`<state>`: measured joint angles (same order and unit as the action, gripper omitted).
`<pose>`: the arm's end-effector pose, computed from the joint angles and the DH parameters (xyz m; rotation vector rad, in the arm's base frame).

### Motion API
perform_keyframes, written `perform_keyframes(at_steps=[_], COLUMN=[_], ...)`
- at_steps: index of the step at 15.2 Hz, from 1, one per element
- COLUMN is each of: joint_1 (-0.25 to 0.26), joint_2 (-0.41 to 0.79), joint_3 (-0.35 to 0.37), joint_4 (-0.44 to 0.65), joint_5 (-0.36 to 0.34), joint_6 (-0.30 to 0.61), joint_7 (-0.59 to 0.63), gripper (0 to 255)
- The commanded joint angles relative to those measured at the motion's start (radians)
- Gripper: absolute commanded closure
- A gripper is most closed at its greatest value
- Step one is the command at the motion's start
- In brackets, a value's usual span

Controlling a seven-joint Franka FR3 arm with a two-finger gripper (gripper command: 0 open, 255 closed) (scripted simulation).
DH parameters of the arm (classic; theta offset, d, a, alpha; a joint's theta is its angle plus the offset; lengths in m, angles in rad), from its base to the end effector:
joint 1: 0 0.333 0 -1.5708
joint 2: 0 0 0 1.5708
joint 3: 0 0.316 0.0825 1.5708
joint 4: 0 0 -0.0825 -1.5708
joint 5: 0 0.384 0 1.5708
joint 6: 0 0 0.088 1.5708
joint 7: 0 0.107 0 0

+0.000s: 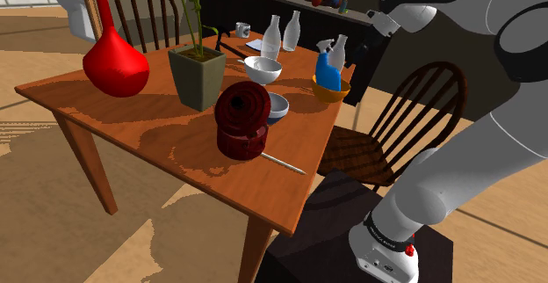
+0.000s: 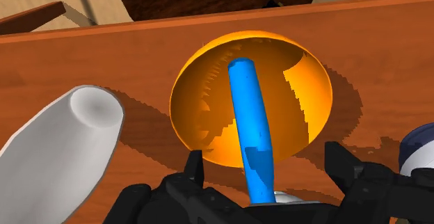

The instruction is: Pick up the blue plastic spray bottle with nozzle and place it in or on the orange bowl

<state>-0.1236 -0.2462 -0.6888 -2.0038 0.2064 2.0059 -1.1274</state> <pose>0.3472 -0.3887 0.5596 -3.0131 -0.3712 -0.6067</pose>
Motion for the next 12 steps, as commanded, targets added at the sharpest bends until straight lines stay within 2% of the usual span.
perform_keyframes(at_steps=[1, 2, 6, 12], joint_1=[0.0, 0.0, -0.013, -0.013], joint_2=[0.0, 0.0, -0.031, -0.031], joint_3=[0.0, 0.0, -0.001, -0.001], joint_4=[0.0, 0.0, 0.095, 0.095], joint_5=[0.0, 0.0, -0.027, -0.027], joint_6=[0.0, 0.0, -0.12, -0.12], joint_7=[0.0, 0.0, 0.018, 0.018], gripper=[0, 0, 0, 0])
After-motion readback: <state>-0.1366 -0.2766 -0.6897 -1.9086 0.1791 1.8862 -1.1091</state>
